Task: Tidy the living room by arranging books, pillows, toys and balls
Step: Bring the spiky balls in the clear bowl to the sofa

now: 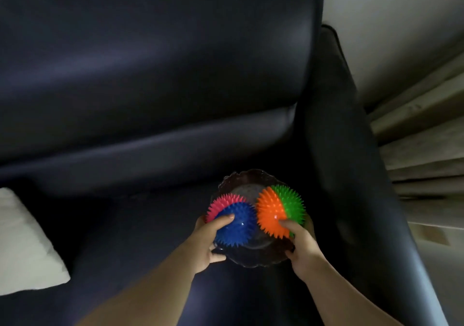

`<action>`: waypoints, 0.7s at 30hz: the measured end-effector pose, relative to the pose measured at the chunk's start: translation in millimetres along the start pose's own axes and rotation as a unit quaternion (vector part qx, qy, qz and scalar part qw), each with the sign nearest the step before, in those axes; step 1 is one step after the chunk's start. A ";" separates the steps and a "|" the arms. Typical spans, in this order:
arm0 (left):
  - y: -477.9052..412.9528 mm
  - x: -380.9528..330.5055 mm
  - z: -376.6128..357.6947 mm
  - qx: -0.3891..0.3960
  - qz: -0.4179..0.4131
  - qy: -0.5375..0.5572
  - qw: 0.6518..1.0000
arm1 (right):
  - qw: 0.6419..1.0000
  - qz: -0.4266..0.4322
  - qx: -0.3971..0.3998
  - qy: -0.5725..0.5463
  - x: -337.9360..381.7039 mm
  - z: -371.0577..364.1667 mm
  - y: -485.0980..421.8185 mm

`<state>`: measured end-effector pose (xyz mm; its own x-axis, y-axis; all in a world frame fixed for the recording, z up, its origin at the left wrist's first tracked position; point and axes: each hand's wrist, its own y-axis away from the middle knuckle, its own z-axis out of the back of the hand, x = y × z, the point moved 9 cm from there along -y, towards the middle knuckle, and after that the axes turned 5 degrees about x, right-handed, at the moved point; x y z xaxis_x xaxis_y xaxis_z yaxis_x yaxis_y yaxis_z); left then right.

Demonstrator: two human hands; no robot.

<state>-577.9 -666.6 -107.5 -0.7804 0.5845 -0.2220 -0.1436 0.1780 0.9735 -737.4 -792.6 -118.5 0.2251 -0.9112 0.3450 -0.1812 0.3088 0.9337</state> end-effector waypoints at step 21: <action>-2.4 -6.1 -8.6 -0.131 0.076 0.040 0.988 | 0.990 -0.102 -0.033 -0.090 -29.1 -0.4 3.1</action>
<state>-578.0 -677.4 -108.0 -0.8488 0.5231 -0.0763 -0.1647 -0.1245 0.9784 -744.1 -765.0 -125.7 0.0753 -0.9885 0.1309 -0.0848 0.1244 0.9886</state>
